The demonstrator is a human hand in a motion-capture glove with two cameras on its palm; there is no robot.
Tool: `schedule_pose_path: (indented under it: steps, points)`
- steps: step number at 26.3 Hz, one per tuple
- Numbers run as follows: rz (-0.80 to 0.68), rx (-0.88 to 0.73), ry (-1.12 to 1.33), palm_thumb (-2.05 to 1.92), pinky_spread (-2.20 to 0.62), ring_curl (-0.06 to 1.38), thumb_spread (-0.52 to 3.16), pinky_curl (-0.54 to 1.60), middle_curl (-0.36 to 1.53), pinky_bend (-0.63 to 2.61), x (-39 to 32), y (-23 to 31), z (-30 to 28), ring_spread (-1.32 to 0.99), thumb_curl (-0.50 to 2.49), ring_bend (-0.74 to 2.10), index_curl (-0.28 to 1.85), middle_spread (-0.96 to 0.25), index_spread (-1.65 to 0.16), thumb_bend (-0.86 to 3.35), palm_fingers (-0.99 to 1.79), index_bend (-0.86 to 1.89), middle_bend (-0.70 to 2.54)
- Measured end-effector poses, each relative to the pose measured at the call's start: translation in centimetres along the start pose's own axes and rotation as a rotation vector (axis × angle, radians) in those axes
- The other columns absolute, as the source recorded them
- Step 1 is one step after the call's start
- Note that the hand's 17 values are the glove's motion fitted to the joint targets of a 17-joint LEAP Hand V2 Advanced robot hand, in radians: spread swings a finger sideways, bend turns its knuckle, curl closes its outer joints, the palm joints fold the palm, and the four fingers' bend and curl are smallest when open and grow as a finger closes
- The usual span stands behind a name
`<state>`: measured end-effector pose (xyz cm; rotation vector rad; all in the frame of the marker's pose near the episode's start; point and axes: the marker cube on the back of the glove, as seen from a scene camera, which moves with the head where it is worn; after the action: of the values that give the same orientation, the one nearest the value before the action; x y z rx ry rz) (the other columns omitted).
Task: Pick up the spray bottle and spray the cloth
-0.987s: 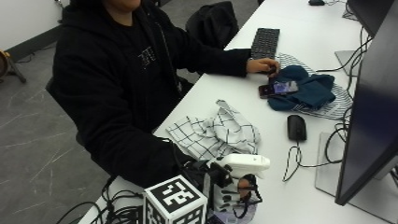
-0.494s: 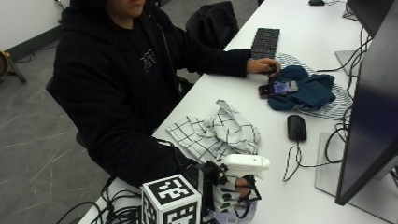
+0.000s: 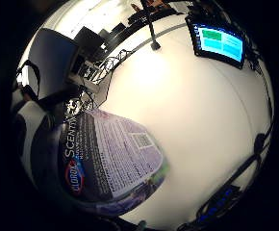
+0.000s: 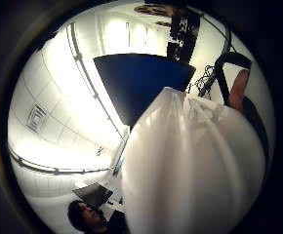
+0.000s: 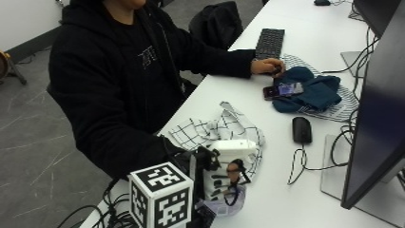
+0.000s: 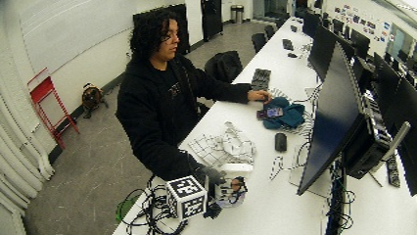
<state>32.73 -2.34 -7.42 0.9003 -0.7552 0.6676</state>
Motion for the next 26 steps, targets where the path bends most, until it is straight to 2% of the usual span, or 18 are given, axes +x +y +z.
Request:
schedule_pose_path:
  steps: [4, 8, 11, 19, 22, 26]
  points:
    - [-0.085, -0.102, 0.061, 0.93, -0.33, 0.47, 0.4, 0.39, 0.5, 0.43, -3.4, 1.4, -1.1, -0.24, 0.66, 0.71, 0.45, -0.23, -0.31, -0.03, 1.4, 0.24, 0.5]
    - [-0.211, -0.202, 0.184, 0.94, -0.33, 0.47, 0.37, 0.39, 0.5, 0.43, -7.3, 2.2, 0.6, -0.23, 0.68, 0.72, 0.47, -0.23, -0.31, -0.02, 1.4, 0.26, 0.51]
    - [-0.305, -0.361, 0.308, 0.95, -0.33, 0.47, 0.35, 0.39, 0.51, 0.43, -9.4, 4.2, 1.4, -0.23, 0.7, 0.72, 0.48, -0.23, -0.31, -0.02, 1.4, 0.26, 0.51]
    - [-0.522, -0.727, 0.873, 0.95, -0.32, 0.47, 0.31, 0.39, 0.51, 0.43, -13.3, 8.9, 4.5, -0.23, 0.72, 0.73, 0.5, -0.23, -0.31, -0.03, 1.39, 0.27, 0.53]
    - [-0.551, -0.787, 1.106, 0.95, -0.32, 0.47, 0.3, 0.39, 0.51, 0.43, -13.2, 9.7, 6.3, -0.23, 0.73, 0.73, 0.51, -0.23, -0.31, -0.03, 1.39, 0.27, 0.54]
    - [-0.493, -0.802, 1.285, 0.94, -0.31, 0.47, 0.29, 0.39, 0.51, 0.43, -12.7, 9.1, 9.9, -0.23, 0.74, 0.73, 0.52, -0.23, -0.3, -0.03, 1.39, 0.27, 0.54]
